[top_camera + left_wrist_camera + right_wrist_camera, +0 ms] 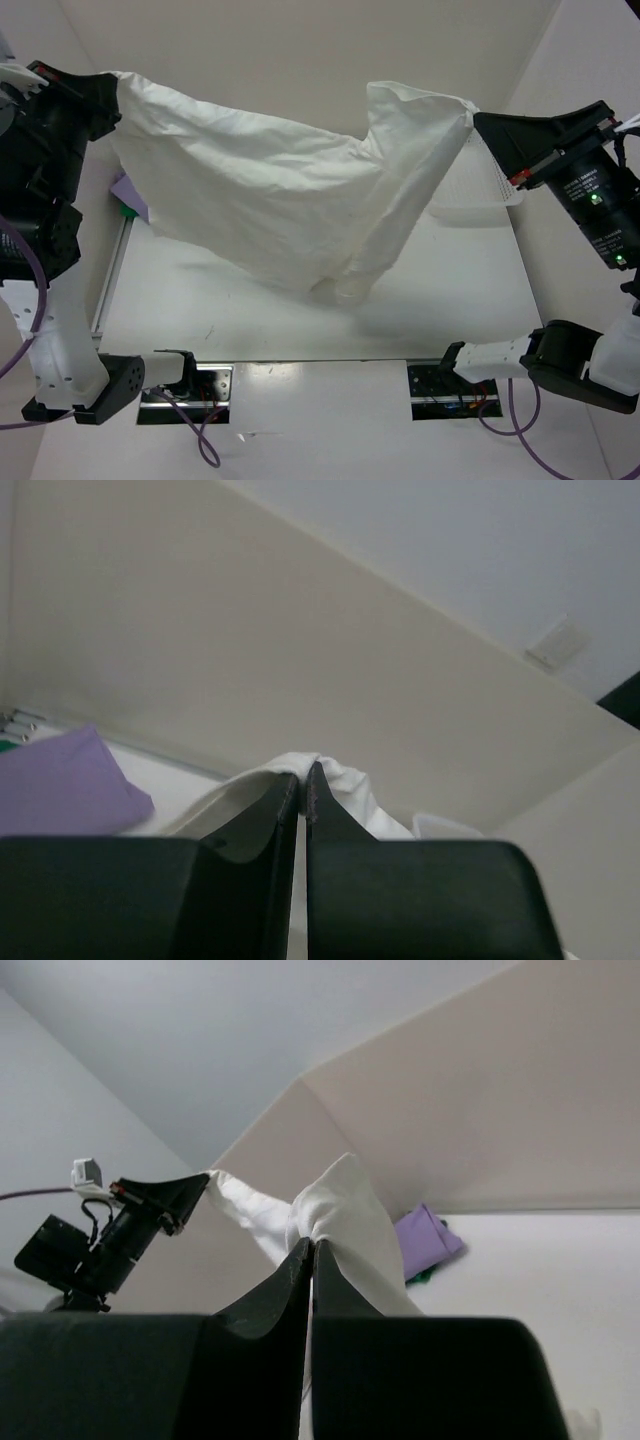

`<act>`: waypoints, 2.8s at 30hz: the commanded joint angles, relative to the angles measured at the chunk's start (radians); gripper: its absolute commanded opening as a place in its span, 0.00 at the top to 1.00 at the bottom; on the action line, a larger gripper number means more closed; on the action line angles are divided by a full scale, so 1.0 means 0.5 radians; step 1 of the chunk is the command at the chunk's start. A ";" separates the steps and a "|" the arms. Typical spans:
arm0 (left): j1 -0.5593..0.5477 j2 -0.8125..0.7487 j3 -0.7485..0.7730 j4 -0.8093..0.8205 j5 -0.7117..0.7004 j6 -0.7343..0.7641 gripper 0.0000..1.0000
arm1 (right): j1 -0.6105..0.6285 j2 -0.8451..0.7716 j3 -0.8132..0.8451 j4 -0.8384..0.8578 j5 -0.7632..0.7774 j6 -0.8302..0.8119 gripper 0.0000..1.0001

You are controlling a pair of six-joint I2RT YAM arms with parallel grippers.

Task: Fold and stack the t-shirts
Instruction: Flatten out the tshirt

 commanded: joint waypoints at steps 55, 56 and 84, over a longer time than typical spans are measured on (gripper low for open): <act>-0.601 0.186 -2.729 1.142 0.499 -0.416 0.41 | -1.036 -0.199 -3.869 1.413 -1.303 0.611 0.48; -0.672 0.241 -2.729 1.164 0.499 -0.416 0.40 | -1.008 -0.199 -3.930 1.441 -1.233 0.630 0.42; -0.703 0.521 -2.462 1.026 0.551 -0.260 0.31 | -0.919 -0.262 -3.078 0.706 -1.673 0.483 1.00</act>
